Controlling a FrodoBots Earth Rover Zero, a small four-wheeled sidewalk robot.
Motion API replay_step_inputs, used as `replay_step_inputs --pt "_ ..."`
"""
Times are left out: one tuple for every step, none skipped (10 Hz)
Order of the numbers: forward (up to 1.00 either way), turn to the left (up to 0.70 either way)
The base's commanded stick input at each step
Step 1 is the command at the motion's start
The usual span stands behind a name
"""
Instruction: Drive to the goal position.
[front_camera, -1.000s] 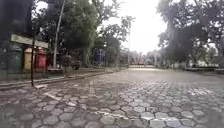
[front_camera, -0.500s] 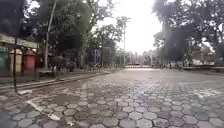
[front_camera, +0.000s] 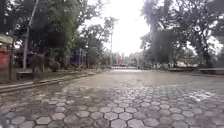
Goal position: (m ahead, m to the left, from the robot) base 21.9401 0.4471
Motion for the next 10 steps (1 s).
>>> replay_step_inputs --pt "0.70 0.00" --pt "0.70 0.00" --pt "0.70 0.00" --pt "0.70 0.00" --pt "0.70 0.00" --pt "0.70 0.00" --pt "0.69 0.00" --pt "0.69 0.00" --pt "0.69 0.00" --pt "0.69 0.00"
